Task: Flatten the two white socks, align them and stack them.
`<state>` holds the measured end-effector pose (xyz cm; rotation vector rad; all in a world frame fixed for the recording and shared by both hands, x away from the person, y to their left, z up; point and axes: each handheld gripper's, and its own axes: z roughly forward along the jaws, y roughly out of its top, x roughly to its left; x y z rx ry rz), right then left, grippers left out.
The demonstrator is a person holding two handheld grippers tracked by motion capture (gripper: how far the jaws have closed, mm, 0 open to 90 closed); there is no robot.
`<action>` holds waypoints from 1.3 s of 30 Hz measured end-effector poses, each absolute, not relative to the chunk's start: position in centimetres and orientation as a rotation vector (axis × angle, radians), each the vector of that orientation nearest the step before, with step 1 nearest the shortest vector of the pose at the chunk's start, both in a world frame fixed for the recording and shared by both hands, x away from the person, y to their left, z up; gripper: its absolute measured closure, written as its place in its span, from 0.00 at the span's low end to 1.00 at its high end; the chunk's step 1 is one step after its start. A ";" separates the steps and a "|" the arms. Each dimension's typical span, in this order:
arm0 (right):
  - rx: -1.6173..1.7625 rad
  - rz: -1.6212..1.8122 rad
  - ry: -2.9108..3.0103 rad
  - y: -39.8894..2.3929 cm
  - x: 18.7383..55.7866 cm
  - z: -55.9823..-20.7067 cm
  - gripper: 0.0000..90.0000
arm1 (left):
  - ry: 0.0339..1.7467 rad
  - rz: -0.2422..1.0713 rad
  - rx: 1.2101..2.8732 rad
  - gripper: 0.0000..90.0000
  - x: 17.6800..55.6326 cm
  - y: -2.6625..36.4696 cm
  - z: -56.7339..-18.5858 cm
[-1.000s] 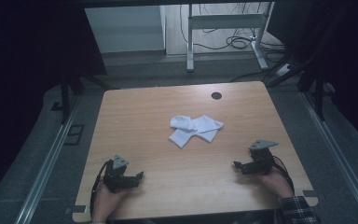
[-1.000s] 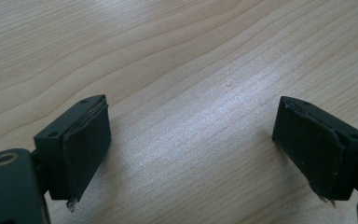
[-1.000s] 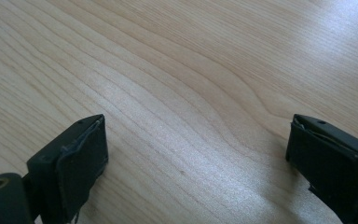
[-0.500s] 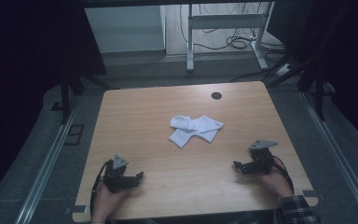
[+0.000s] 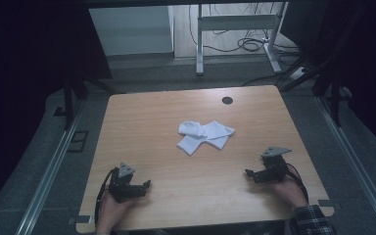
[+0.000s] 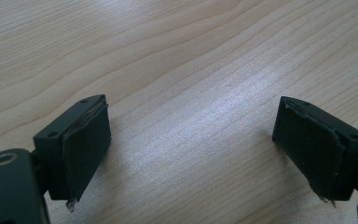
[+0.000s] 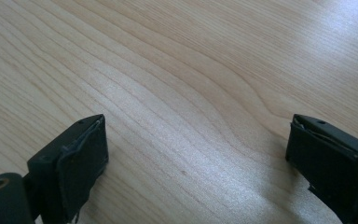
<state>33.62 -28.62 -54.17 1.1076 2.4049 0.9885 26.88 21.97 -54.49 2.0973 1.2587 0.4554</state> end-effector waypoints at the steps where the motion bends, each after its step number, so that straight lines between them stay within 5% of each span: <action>1: 1.116 0.982 2.407 -28.6 33.6 -54.1 0.06 | 1.259 0.455 2.097 0.13 26.9 22.0 -54.5; 21: 1.155 1.004 2.435 -28.3 33.5 -52.9 0.08 | 1.263 0.454 2.094 0.13 26.9 21.9 -54.5; 31: 1.136 1.032 2.440 -27.6 33.6 -51.8 0.24 | 1.263 0.454 2.093 0.13 26.9 21.9 -54.5; 39: 1.073 1.024 2.498 -25.8 34.5 -50.9 0.47 | 1.264 0.455 2.093 0.12 26.9 21.9 -54.5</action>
